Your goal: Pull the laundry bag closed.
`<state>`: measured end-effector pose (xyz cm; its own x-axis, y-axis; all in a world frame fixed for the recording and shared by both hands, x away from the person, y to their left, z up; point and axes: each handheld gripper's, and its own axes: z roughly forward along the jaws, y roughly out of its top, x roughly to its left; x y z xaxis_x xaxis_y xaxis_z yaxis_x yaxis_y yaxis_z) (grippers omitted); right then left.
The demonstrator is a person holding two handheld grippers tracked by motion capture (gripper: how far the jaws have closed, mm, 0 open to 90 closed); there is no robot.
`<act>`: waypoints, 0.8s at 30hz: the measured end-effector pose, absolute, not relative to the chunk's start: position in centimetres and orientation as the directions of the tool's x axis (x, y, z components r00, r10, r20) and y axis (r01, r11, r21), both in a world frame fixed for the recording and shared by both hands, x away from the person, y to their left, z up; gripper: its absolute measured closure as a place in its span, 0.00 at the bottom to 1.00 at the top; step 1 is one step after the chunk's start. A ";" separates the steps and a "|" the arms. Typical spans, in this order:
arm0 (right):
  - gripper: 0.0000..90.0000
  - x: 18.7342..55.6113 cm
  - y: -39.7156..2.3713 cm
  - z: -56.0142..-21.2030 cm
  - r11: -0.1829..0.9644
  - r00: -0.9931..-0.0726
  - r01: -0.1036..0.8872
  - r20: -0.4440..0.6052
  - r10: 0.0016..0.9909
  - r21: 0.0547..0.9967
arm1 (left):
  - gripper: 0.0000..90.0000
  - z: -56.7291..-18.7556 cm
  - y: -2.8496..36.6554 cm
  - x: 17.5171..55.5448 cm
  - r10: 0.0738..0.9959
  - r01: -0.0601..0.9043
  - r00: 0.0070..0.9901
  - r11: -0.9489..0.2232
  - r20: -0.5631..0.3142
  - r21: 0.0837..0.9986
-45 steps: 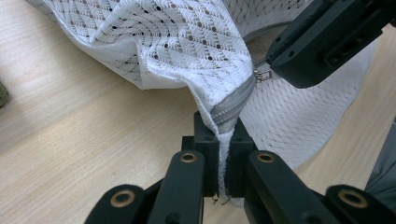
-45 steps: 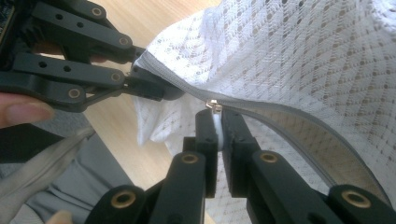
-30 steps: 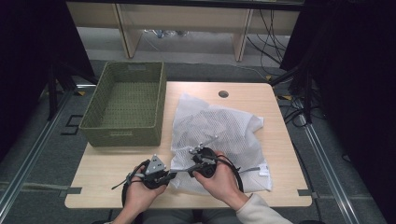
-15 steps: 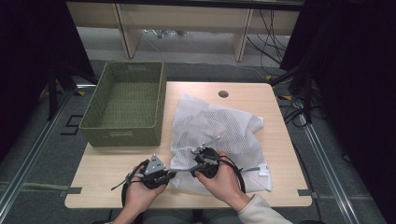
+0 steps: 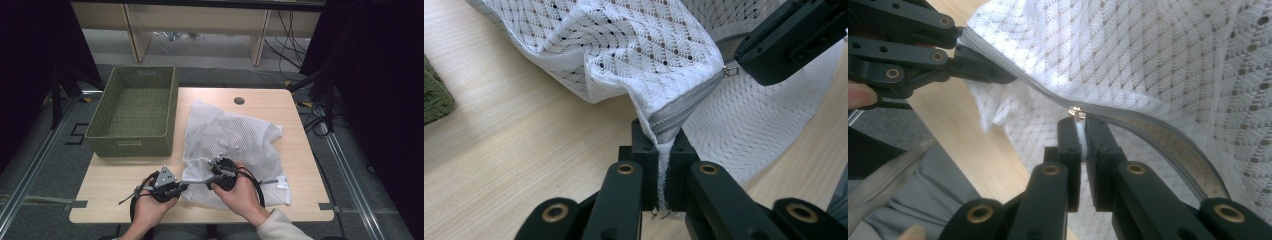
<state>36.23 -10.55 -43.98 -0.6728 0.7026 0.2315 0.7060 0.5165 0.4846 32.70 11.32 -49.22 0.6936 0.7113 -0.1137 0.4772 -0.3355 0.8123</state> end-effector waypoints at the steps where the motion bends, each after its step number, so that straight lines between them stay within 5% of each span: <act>1: 0.97 36.2 -10.5 -44.0 0.506 -0.661 0.718 0.239 0.711 0.479 | 0.96 -49.2 11.4 32.7 0.717 0.482 0.689 -0.341 -0.108 0.807; 24: 0.97 36.3 -11.4 -43.9 0.493 -0.652 0.720 0.233 0.721 0.488 | 0.96 -49.5 11.4 32.7 0.726 0.476 0.676 -0.299 -0.127 0.827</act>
<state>36.27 -11.45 -43.91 -0.6522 0.7213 0.2334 0.7200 0.4931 0.4883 32.71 11.36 -49.47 0.6761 0.7258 -0.1266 0.4757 -0.2987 0.8273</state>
